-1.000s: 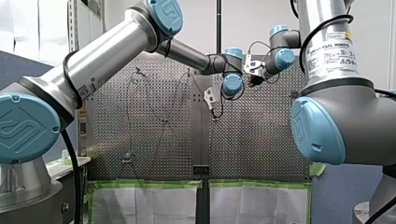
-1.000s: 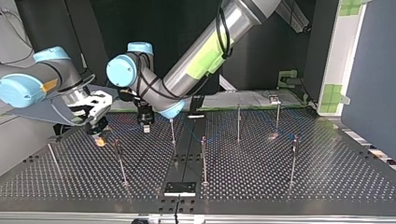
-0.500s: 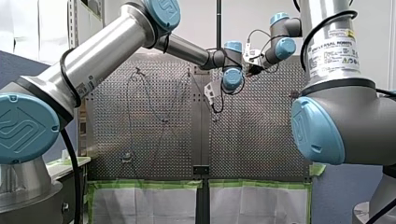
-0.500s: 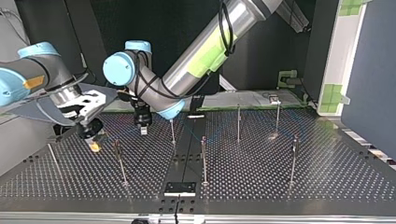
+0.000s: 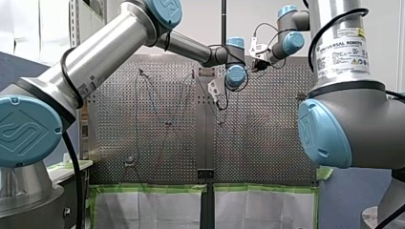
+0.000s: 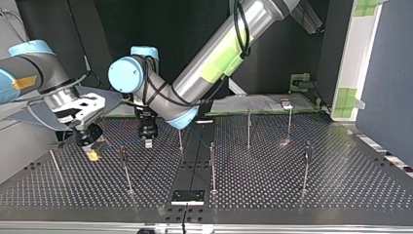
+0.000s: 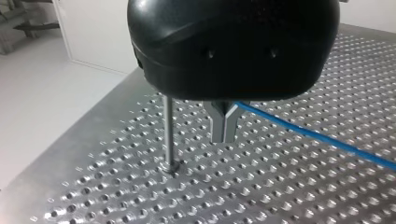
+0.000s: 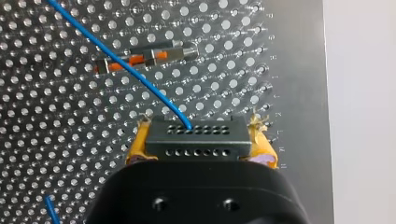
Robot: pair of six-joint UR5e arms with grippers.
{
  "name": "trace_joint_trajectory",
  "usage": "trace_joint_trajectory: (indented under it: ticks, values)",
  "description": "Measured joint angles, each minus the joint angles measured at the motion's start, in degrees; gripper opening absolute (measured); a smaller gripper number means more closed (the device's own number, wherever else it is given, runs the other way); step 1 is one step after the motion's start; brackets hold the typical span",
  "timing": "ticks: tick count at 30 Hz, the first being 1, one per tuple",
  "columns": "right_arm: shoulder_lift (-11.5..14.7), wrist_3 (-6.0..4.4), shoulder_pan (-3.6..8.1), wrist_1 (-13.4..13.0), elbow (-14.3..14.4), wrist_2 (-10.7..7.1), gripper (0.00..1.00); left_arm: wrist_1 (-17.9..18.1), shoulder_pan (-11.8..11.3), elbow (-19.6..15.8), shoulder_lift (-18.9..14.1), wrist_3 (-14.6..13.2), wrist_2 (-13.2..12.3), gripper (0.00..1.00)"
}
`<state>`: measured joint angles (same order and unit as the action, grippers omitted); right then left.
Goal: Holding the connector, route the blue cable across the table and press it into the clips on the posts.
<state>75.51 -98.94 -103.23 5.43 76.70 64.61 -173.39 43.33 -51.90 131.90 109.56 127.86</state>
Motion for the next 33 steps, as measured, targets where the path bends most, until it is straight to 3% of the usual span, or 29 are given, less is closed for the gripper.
trace_joint_trajectory:
  ticks: [12,21,25,33]
  values:
    - [-0.7,-0.04,1.58,-0.3,0.0,-0.67,0.0,5.8,-2.6,0.2,0.3,-0.8,-5.7,0.0]
    - [-2.3,0.1,2.45,-0.9,-0.3,-1.78,0.0,9.9,-6.2,0.2,0.5,-0.8,-10.3,0.0]
    - [-3.2,0.09,2.77,-1.1,-1.2,-2.53,0.0,10.2,-7.2,0.2,0.7,-0.8,-12.0,0.0]
    - [-3.7,-0.03,3.67,-1.2,-2.2,-3.24,0.0,8.7,-7.7,0.2,0.7,-0.9,-12.8,0.0]
